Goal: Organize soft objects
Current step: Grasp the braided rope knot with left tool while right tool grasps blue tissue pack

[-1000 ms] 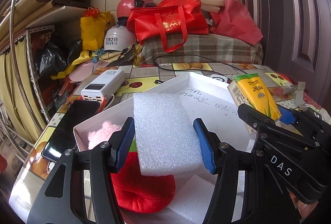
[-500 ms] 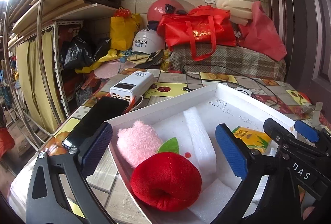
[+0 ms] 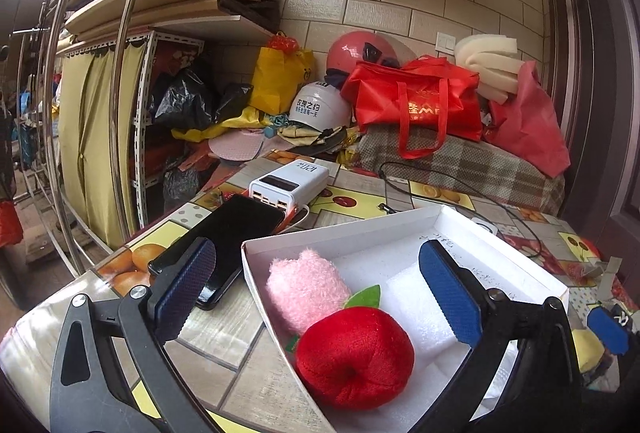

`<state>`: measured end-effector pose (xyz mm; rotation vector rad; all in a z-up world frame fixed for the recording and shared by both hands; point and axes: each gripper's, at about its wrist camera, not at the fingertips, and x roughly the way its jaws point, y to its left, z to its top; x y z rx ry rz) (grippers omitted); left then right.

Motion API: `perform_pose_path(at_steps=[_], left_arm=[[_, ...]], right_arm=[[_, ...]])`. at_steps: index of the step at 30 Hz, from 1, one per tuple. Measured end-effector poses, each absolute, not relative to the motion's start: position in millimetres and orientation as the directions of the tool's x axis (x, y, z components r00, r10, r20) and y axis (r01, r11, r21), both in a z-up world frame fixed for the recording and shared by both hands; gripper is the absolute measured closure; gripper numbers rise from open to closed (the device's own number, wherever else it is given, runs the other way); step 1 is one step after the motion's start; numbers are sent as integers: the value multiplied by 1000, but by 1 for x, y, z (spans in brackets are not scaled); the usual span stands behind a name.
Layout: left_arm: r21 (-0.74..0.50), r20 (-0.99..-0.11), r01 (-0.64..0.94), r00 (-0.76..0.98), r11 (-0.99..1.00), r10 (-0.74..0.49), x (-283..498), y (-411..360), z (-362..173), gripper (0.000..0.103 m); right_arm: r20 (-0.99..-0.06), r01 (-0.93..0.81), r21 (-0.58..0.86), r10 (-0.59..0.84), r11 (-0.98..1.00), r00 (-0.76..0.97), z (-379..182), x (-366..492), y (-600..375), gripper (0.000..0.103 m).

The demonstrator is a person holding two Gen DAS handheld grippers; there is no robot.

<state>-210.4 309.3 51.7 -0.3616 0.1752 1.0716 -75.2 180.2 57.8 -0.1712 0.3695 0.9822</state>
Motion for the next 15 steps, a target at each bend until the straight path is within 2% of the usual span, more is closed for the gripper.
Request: perform_pose_path(at_steps=[4, 9, 12, 15], left_arm=[[-238, -335, -871, 490, 431, 805, -219, 311, 50, 0], [-244, -356, -840, 542, 484, 761, -226, 300, 48, 0], [-216, -348, -804, 593, 553, 726, -227, 281, 50, 0], [-135, -323, -758, 642, 638, 695, -221, 251, 53, 0]], right_arm=[[-375, -884, 17, 823, 467, 427, 57, -105, 164, 0], [-335, -940, -62, 880, 336, 337, 58, -147, 132, 0], [-343, -954, -97, 890, 284, 300, 58, -153, 109, 0], [-363, -949, -68, 878, 309, 312, 59, -132, 86, 0]])
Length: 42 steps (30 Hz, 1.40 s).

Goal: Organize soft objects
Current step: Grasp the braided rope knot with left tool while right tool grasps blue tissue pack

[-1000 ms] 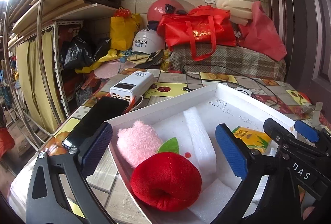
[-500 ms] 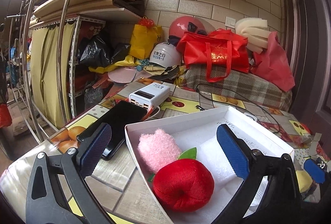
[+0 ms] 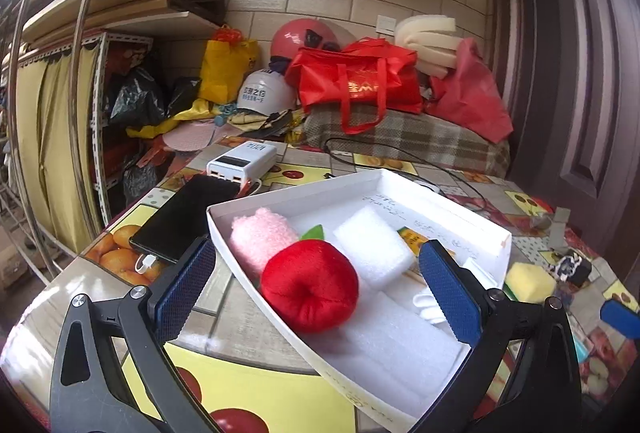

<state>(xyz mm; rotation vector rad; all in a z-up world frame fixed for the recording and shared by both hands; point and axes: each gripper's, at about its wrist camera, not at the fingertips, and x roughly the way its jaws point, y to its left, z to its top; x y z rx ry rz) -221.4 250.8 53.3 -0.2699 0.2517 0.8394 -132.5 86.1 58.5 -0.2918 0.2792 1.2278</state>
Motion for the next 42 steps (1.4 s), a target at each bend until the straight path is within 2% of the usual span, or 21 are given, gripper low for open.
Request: perform_pose_path(at_steps=[4, 7, 12, 13, 14, 16, 18, 19, 25, 27, 29, 30, 31, 32, 33, 34, 37, 40, 42], left_arm=[[25, -302, -634, 732, 773, 611, -203, 199, 56, 0], [36, -385, -460, 813, 887, 437, -187, 171, 52, 0], [36, -536, -229, 817, 973, 212, -165, 134, 42, 1], [53, -556, -217, 804, 975, 210, -161, 129, 40, 1], [45, -572, -173, 803, 984, 168, -158, 123, 39, 1], [54, -601, -124, 788, 991, 131, -153, 112, 35, 1], [95, -620, -87, 774, 992, 127, -147, 101, 31, 1], [111, -628, -69, 769, 991, 124, -145, 96, 30, 1], [92, -710, 39, 703, 995, 38, -121, 77, 18, 1], [76, -746, 52, 666, 996, 22, -106, 73, 11, 6], [55, -779, 56, 627, 997, 8, -90, 73, 5, 24], [31, -774, 55, 633, 998, -11, -86, 75, 6, 29], [28, -771, 53, 636, 998, -12, -83, 76, 5, 45], [23, -768, 56, 640, 998, -18, -81, 76, 6, 57], [29, -765, 56, 644, 998, -14, -81, 74, 6, 59], [43, -761, 58, 649, 997, -5, -82, 72, 6, 65], [102, -725, 43, 687, 994, 45, -90, 67, 12, 66], [130, -623, -34, 774, 991, 108, -110, 71, 27, 66], [94, -524, -134, 836, 987, 163, -132, 84, 40, 66]], right_arm=[[-399, -906, -22, 827, 422, 395, 58, -79, 56, 0], [-483, -894, 23, 788, 447, 382, 52, -40, 45, 1], [-624, -912, 108, 741, 396, 248, 35, -11, 50, 13], [-646, -917, 121, 732, 379, 217, 30, -11, 53, 20], [-662, -921, 130, 723, 367, 195, 27, -11, 59, 34], [-685, -922, 167, 714, 348, 145, 20, -8, 70, 39], [-690, -920, 206, 716, 335, 106, 16, -6, 75, 52], [-694, -920, 217, 714, 327, 90, 14, -5, 77, 74], [-631, -904, 237, 764, 355, 135, 25, 7, 45, 76], [-618, -893, 225, 765, 390, 178, 28, 16, 27, 76], [-609, -873, 240, 767, 423, 204, 29, 26, 10, 76], [-607, -862, 252, 766, 440, 214, 29, 31, 5, 76], [-605, -850, 266, 766, 454, 219, 29, 36, -1, 76], [-602, -839, 283, 767, 465, 222, 28, 40, -6, 76], [-597, -828, 302, 771, 472, 222, 28, 44, -10, 76], [-589, -820, 317, 776, 477, 224, 28, 46, -14, 76], [-559, -820, 322, 794, 473, 239, 32, 44, -20, 76], [-517, -834, 275, 805, 478, 291, 41, 33, -24, 76], [-476, -840, 236, 812, 488, 338, 48, 24, -30, 76]])
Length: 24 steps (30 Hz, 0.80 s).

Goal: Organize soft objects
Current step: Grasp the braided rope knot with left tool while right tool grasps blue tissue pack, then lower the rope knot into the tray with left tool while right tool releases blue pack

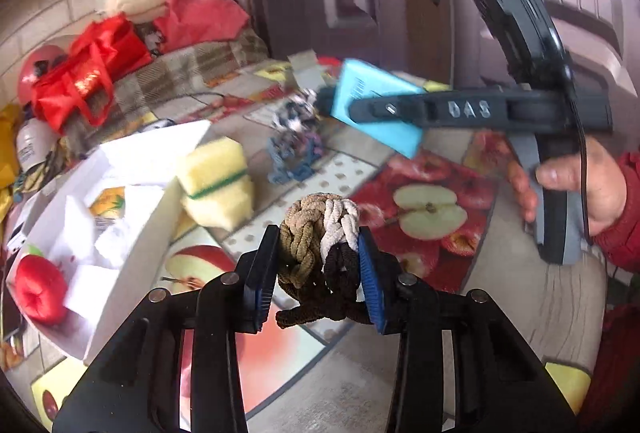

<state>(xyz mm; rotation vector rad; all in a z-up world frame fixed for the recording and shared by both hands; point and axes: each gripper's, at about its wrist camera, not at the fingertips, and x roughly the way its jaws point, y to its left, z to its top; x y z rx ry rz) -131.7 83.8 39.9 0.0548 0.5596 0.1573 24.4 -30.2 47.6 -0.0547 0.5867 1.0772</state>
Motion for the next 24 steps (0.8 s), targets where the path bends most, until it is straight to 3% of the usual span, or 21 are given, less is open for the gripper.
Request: perform_pose_path(at_steps=[3, 5, 10, 24], left_arm=[[35, -372, -336, 870, 941, 325, -165, 112, 54, 66], [24, -318, -450, 843, 893, 434, -180, 130, 57, 66], [-30, -315, -576, 781, 817, 539, -200, 165, 56, 66], [-17, -306, -651, 726, 759, 616, -198, 189, 54, 66]], right_arm=[[-414, -846, 179, 819, 502, 398, 56, 13, -36, 76], [-383, -852, 137, 821, 505, 424, 61, 4, -36, 76], [-353, -870, 53, 824, 491, 444, 65, -10, -26, 76], [-381, -920, -36, 845, 391, 374, 58, -37, 32, 76]])
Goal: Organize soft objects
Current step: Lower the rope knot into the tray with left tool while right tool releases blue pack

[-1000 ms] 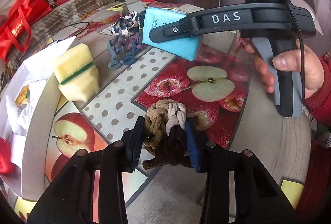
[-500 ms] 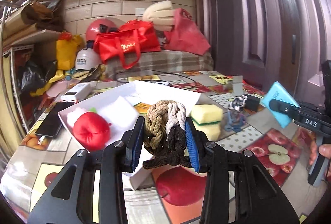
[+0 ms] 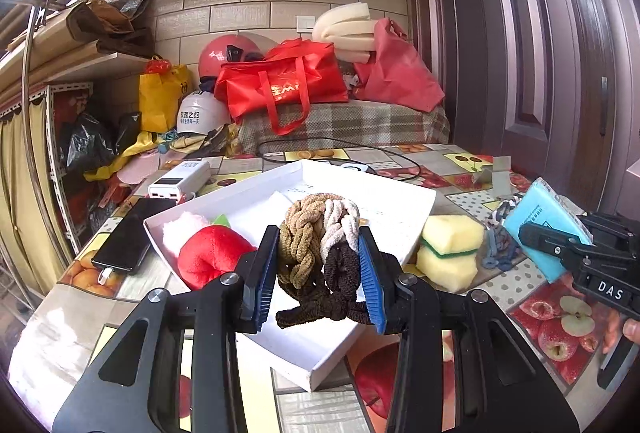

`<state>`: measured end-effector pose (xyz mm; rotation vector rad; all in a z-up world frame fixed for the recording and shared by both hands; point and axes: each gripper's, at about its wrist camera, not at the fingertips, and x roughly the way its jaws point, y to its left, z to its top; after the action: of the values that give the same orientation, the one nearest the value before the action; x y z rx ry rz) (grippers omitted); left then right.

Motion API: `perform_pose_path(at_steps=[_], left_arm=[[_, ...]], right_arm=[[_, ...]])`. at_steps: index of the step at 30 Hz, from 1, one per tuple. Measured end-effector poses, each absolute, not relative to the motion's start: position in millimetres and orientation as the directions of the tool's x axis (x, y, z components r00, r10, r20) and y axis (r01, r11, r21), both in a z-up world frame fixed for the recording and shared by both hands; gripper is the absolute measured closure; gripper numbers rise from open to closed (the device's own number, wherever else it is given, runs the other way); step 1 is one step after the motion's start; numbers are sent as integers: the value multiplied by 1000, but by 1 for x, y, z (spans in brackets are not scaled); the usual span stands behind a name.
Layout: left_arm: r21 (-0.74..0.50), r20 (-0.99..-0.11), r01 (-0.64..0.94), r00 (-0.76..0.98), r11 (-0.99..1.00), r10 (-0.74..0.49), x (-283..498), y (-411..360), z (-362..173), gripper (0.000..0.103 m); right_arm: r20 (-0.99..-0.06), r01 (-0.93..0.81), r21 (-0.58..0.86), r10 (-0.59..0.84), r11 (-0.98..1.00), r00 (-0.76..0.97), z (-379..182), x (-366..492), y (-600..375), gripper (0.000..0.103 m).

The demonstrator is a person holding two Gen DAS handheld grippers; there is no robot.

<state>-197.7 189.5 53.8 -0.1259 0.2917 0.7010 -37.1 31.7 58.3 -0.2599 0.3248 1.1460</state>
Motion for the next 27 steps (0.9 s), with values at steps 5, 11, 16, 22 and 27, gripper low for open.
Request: perform_pose_path(at_steps=[5, 11, 16, 22, 27], left_arm=[[-17, -301, -686, 697, 727, 651, -197, 208, 54, 65], [-8, -300, -708, 675, 706, 674, -192, 226, 54, 65], [-5, -303, -718, 664, 696, 683, -184, 242, 53, 65], [-24, -321, -740, 643, 673, 696, -173, 267, 53, 65], [-39, -351, -746, 633, 665, 690, -165, 282, 52, 65]], right_arm=[[-390, -932, -45, 852, 360, 348, 56, -43, 55, 76], [-388, -941, -63, 860, 334, 331, 55, -53, 77, 76], [-393, -942, -62, 860, 328, 325, 54, -54, 99, 76], [-381, -937, -65, 860, 343, 341, 56, -51, 131, 76], [-378, -928, -74, 850, 366, 366, 56, -46, 158, 76]])
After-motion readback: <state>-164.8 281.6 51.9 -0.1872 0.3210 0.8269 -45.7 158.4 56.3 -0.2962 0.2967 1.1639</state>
